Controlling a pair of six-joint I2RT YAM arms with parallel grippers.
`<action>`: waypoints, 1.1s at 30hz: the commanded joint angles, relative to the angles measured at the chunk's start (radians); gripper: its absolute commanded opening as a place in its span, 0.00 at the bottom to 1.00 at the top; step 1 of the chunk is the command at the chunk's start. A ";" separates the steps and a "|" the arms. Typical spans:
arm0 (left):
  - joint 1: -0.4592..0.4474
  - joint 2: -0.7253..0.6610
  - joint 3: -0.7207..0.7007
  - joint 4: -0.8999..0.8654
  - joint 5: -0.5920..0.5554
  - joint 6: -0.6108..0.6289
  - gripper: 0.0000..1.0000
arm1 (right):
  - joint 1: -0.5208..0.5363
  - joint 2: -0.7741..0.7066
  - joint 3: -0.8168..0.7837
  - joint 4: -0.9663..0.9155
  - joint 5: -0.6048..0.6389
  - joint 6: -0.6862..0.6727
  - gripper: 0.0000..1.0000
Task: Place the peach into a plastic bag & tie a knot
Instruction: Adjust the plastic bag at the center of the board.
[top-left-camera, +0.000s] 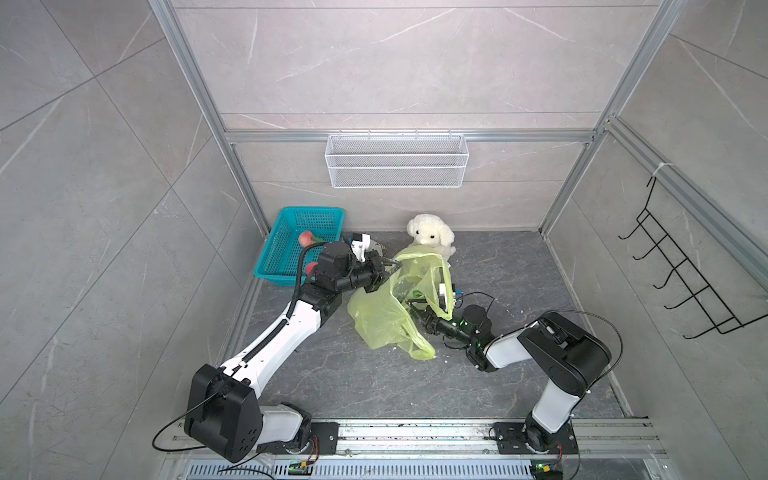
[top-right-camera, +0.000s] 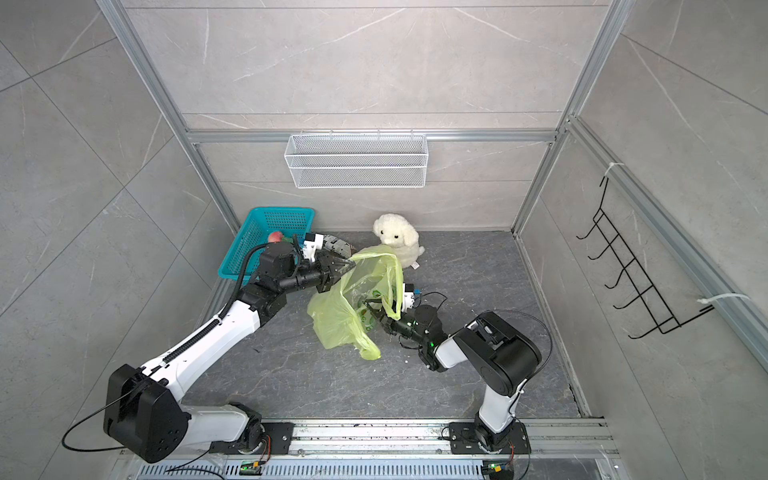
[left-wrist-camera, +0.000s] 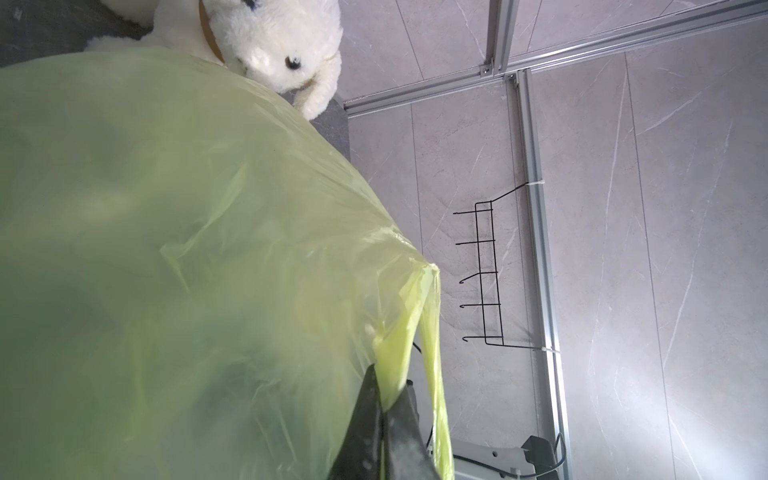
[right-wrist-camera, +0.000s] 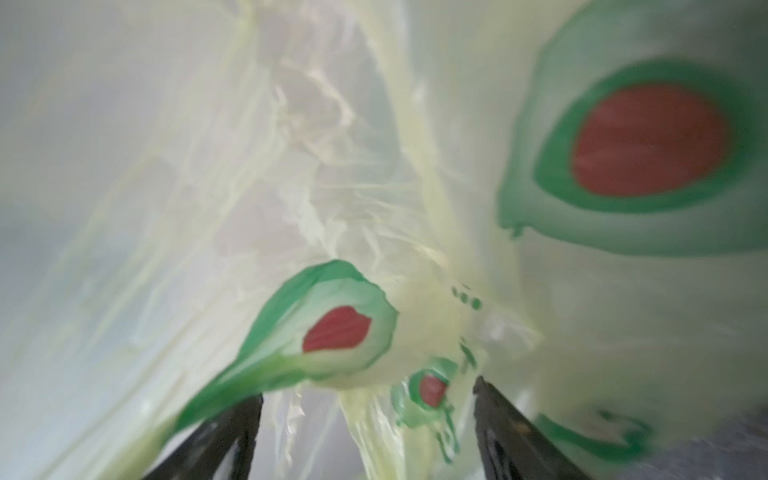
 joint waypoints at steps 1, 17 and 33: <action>0.005 0.013 -0.017 0.118 0.072 -0.073 0.00 | 0.018 -0.069 0.096 -0.261 0.026 -0.131 0.81; 0.200 0.023 0.173 -0.580 -0.088 0.428 0.00 | -0.049 -0.304 0.286 -1.158 0.063 -0.463 0.00; 0.233 0.047 0.511 -0.925 -0.499 0.608 0.99 | -0.022 -0.312 0.582 -1.726 0.070 -0.702 0.00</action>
